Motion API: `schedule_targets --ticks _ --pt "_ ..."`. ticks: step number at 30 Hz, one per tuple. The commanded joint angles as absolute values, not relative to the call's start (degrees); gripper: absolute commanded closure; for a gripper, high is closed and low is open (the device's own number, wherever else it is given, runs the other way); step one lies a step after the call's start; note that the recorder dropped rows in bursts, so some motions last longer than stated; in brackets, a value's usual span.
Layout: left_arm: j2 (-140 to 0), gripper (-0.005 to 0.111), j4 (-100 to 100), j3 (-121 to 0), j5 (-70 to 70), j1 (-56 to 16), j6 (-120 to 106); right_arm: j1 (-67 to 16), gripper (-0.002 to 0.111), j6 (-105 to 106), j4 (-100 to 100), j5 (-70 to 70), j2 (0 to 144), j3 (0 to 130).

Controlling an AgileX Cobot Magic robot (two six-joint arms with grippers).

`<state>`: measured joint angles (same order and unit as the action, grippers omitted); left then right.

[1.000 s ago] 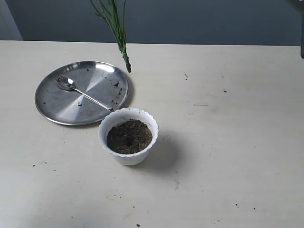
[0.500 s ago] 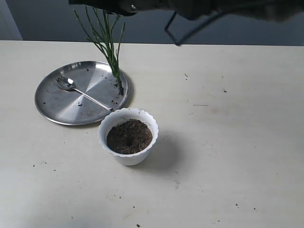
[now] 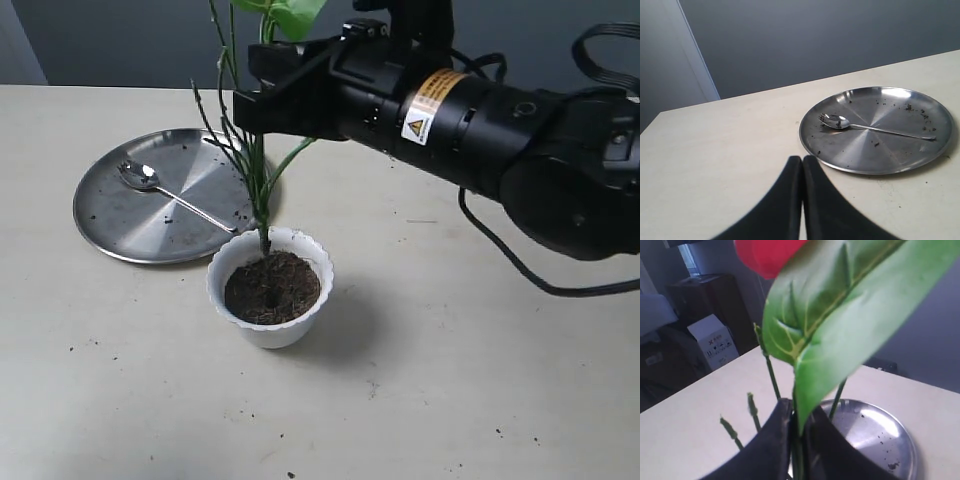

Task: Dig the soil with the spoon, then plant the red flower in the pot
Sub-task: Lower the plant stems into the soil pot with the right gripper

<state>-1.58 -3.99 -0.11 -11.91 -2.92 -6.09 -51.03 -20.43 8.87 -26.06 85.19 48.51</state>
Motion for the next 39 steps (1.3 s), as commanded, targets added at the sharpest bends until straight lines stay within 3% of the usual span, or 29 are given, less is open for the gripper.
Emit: schedule_targets --ticks 1,12,21,32,39 --pt "-1.34 0.106 -4.03 0.00 -11.64 -3.01 -5.81 -50.79 0.108 -16.07 9.20 -27.92 84.71 46.96" --pt "-1.34 0.106 -4.03 0.00 -11.64 -3.01 -5.81 -50.79 0.108 -14.99 8.48 -40.16 90.99 42.49" --pt "-1.34 0.106 -4.03 0.00 -11.64 -3.01 -5.81 -50.79 0.108 -16.56 8.62 -41.44 93.60 41.59" --pt "-1.34 0.106 -4.03 0.00 -11.53 -3.01 -5.81 -51.01 0.108 -16.82 8.50 -51.56 93.60 32.26" --pt "-1.34 0.106 -4.03 0.00 -11.53 -3.01 -5.81 -51.01 0.108 -17.07 8.88 -49.08 93.60 31.19"
